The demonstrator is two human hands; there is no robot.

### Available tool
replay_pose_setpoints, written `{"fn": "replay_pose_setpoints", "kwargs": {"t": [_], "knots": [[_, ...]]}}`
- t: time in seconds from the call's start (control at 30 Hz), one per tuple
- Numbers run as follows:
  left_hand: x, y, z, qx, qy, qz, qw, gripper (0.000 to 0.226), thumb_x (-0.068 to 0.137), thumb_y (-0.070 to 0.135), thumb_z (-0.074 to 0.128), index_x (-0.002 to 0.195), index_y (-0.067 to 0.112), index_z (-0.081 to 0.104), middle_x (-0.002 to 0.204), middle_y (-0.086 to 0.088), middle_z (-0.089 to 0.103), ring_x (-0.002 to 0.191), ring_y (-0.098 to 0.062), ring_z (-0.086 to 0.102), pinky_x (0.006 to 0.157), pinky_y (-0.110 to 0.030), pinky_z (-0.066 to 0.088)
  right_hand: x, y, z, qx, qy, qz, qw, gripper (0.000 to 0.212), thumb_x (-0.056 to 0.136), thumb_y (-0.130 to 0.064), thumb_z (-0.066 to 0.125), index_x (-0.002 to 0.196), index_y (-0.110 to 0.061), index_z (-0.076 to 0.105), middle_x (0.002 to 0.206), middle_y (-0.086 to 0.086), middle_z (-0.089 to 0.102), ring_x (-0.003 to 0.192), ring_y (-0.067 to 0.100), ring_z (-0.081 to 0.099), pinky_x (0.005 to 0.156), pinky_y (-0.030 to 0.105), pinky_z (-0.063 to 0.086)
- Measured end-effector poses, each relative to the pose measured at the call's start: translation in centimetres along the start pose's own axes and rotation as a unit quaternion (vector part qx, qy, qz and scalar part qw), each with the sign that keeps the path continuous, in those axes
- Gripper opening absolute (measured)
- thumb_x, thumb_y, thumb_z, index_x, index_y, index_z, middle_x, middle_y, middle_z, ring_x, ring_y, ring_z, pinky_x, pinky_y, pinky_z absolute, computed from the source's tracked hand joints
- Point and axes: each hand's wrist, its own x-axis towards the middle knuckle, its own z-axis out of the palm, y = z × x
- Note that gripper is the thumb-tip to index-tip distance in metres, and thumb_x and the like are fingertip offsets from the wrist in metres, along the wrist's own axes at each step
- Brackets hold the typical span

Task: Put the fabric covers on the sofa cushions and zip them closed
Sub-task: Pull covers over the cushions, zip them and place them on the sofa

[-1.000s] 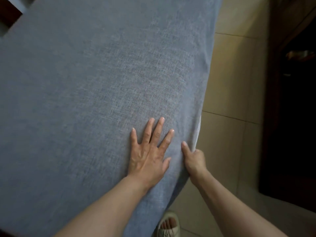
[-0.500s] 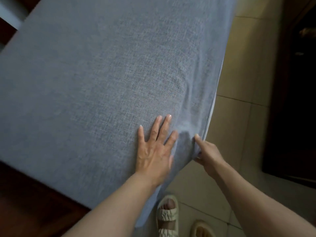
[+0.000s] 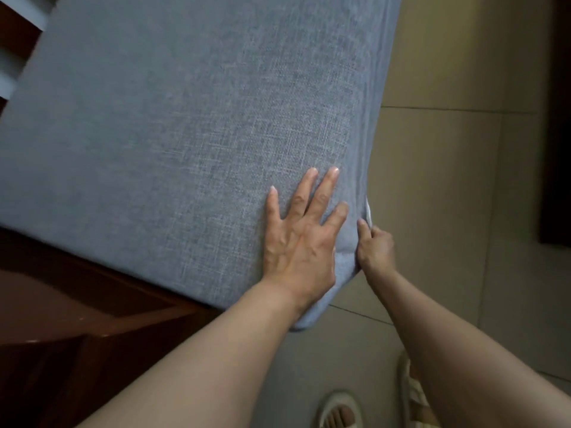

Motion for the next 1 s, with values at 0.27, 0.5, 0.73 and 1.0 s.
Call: {"fn": "replay_pose_setpoints", "kwargs": {"t": [0.27, 0.5, 0.73, 1.0], "knots": [[-2.8, 2.9, -0.4, 0.217, -0.19, 0.16, 0.944, 0.057, 0.097, 0.033, 0.029, 0.147, 0.008, 0.021, 0.157, -0.014, 0.002, 0.142, -0.033, -0.019, 0.099, -0.064, -0.021, -7.0, 3.2, -1.4, 0.133, -0.214, 0.084, 0.964, 0.024, 0.086, 0.007, 0.052, 0.077, -0.015, 0.057, 0.075, 0.002, 0.06, 0.067, 0.011, 0.05, 0.057, 0.016, 0.039], [-3.6, 3.5, 1.0, 0.309, -0.205, 0.212, 0.904, 0.057, 0.101, 0.034, 0.021, 0.148, 0.002, 0.013, 0.155, -0.022, 0.005, 0.142, -0.04, -0.009, 0.084, -0.062, -0.026, -3.0, 5.7, 0.7, -0.025, -0.091, 0.081, 0.992, 0.026, 0.082, -0.009, 0.064, 0.057, -0.015, 0.056, 0.06, 0.006, 0.056, 0.065, 0.021, 0.05, 0.064, 0.03, 0.038], [-3.9, 5.8, 4.2, 0.346, -0.258, 0.192, 0.881, 0.064, 0.1, 0.04, 0.021, 0.147, -0.001, 0.009, 0.154, -0.026, 0.004, 0.141, -0.045, -0.005, 0.106, -0.059, -0.014, -3.1, 6.1, -1.0, 0.072, -0.227, 0.062, 0.969, 0.029, 0.094, -0.008, 0.051, 0.066, -0.015, 0.051, 0.071, 0.004, 0.056, 0.066, 0.014, 0.048, 0.062, 0.026, 0.037], [-10.2, 9.0, 7.9, 0.142, -0.215, -0.022, 0.966, 0.056, 0.098, 0.021, 0.024, 0.145, -0.006, 0.01, 0.154, -0.023, 0.003, 0.143, -0.035, -0.003, 0.107, -0.045, -0.02, -3.4, 4.1, -2.8, 0.035, -0.398, 0.039, 0.916, 0.027, 0.087, 0.012, 0.047, 0.094, -0.013, 0.055, 0.091, 0.0, 0.062, 0.078, 0.012, 0.057, 0.071, 0.026, 0.043]]}}
